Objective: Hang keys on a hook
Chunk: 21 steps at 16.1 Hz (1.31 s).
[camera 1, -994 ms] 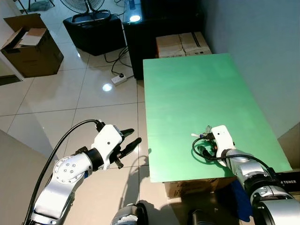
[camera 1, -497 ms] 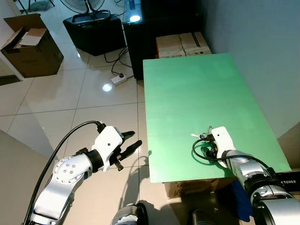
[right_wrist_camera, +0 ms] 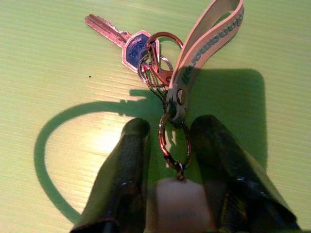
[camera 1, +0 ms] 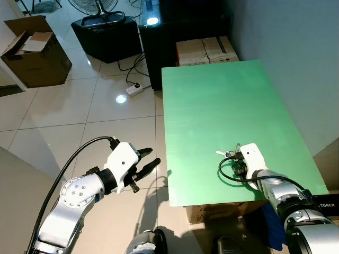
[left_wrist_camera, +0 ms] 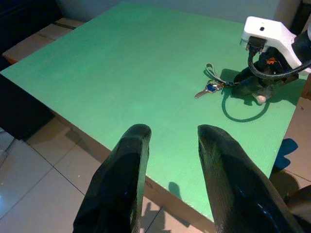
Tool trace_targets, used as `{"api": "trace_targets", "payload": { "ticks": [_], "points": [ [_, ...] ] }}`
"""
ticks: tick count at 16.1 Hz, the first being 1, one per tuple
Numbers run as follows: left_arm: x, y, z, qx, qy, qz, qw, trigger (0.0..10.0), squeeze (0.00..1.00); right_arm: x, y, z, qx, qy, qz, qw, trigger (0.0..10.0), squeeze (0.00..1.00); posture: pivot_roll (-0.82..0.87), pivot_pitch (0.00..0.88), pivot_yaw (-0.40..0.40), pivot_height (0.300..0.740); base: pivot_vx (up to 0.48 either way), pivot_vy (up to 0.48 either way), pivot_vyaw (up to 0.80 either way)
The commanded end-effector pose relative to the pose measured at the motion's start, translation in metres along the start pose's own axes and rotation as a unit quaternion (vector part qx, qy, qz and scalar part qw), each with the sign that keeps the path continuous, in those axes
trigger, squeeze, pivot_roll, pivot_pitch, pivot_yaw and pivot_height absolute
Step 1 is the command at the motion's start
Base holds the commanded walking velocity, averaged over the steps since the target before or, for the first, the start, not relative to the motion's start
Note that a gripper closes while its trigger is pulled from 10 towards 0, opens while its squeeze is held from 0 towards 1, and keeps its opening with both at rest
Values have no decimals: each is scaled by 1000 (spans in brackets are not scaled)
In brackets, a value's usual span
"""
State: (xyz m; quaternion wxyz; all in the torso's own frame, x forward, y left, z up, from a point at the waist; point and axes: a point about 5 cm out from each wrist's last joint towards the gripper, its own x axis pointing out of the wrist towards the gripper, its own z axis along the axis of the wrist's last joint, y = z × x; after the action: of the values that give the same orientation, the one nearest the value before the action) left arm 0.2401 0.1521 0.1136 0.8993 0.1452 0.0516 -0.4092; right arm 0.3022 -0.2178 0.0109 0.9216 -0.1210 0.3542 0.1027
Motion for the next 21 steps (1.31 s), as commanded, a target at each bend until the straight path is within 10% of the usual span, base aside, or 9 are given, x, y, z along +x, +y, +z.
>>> {"api": "trace_targets", "payload": {
  "ticks": [1,11,18,21],
  "points": [
    [0,0,-1,4,8,-5,1000,10000,0,1,4,-3,-6,6,7,1000,0,0,-1,131,127,740,0,0,0],
    [1,-2,-1,2,-6,23,1000,10000,0,-3,2,22,46,-97,11,994,0,0,-42,121,111,740,0,0,0],
    [11,10,9,2,-35,68,997,10000,0,-35,-9,76,52,-259,-59,963,0,0,-53,154,109,740,0,0,0],
    [14,13,4,4,-30,97,995,10000,0,-47,4,61,51,-270,-84,958,0,0,-69,137,128,740,0,0,0]
  ]
}}
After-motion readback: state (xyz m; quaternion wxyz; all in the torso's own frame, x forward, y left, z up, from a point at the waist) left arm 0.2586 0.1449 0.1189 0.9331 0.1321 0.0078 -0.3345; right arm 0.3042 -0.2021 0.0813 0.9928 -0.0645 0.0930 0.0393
